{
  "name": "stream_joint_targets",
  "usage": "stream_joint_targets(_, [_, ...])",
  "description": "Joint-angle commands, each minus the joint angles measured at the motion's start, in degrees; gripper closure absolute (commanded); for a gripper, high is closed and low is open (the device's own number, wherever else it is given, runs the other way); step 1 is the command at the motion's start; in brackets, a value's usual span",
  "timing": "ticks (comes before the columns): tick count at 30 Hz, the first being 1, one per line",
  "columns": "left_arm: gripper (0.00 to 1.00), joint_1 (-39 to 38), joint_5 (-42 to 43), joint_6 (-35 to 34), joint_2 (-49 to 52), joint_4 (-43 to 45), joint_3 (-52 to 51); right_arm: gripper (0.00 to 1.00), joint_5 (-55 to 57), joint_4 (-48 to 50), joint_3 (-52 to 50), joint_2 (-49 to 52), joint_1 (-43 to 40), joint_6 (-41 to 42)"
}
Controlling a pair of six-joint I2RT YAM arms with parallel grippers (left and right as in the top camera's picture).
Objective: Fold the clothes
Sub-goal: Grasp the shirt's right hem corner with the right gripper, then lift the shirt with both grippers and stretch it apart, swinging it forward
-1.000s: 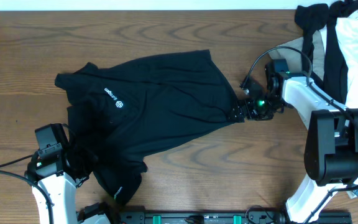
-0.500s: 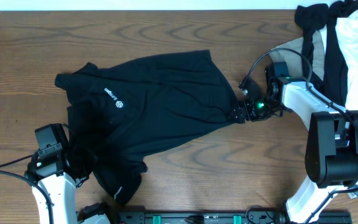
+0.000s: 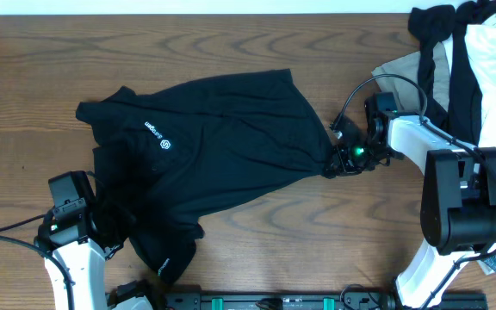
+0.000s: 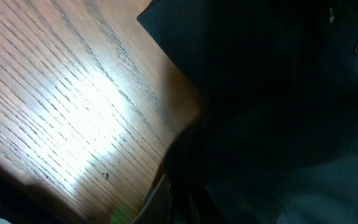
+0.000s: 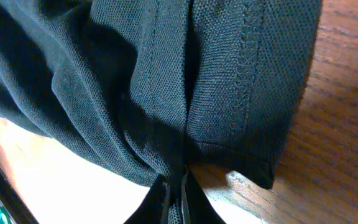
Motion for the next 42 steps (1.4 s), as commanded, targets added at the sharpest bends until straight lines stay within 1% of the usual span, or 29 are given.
stream_joint_targets(1, [0.93, 0.4, -1.2, 0.8, 0.0, -0.8, 0.6, 0.96, 6.2, -0.9, -1.7, 1.9, 0.2, 2.9])
stream_joint_targets(3, [0.94, 0.4, -0.3, 0.9, 0.0, -1.2, 0.6, 0.99, 5.8, -2.2, -1.1, 0.4, 0.2, 3.4])
stream_joint_targets(5, [0.94, 0.4, 3.1, 1.9, -0.2, -1.2, 0.6, 0.99, 5.4, -3.7, -0.4, -2.1, 0.2, 3.6])
stream_joint_targets(7, [0.94, 0.4, 8.1, 1.9, -0.6, -1.2, 0.7, 0.99, 5.4, -5.7, 0.3, -5.8, 0.2, 4.1])
stream_joint_targets(11, [0.94, 0.4, 20.4, 6.3, -2.2, -1.2, 2.1, 0.99, 5.4, -9.4, 1.4, -15.3, 0.2, 4.4])
stream_joint_targets(14, [0.94, 0.4, 25.2, 8.9, -4.5, -2.3, 5.0, 0.99, 5.7, -12.1, 2.3, -24.2, 0.1, 4.5])
stream_joint_targets(18, [0.96, 0.4, 25.2, 9.6, -8.1, -5.4, 11.5, 0.99, 9.0, -14.8, 3.2, -34.8, -0.3, 5.9])
stream_joint_targets(19, [0.94, 0.4, 25.2, 9.6, -9.0, -6.0, 13.2, 0.99, 10.1, -15.1, 3.2, -37.2, -0.3, 6.3])
stream_joint_targets(22, [0.94, 0.4, 25.2, 9.8, -11.5, -7.5, 19.3, 0.97, 13.7, -16.3, 3.2, -43.6, -0.4, 7.5])
stream_joint_targets(24, [0.94, 0.4, 25.2, 9.8, -12.5, -7.6, 22.9, 0.98, 16.8, -17.6, 3.2, -46.8, -0.6, 9.9])
stream_joint_targets(26, [0.94, 0.4, 25.1, 9.8, -12.9, -7.6, 26.4, 0.99, 20.8, -19.1, 3.2, -49.8, -1.5, 14.4])
stream_joint_targets(29, [0.94, 0.4, 25.2, 9.7, -12.8, -8.2, 30.6, 0.99, 21.7, -20.0, 3.6, -53.9, -3.8, 17.5])
stream_joint_targets(31, [0.94, 0.4, 25.2, 9.7, -12.8, -9.0, 33.5, 0.99, 21.7, -20.1, 5.0, -56.3, -5.3, 17.4])
stream_joint_targets(34, [0.94, 0.4, 27.7, 9.7, -12.8, -9.1, 38.5, 0.99, 21.7, -20.1, 9.4, -59.1, -7.0, 16.2])
stream_joint_targets(42, [0.94, 0.4, 28.2, 9.1, -11.2, -9.1, 53.9, 0.99, 21.8, -21.0, 24.4, -59.6, -7.1, 14.7])
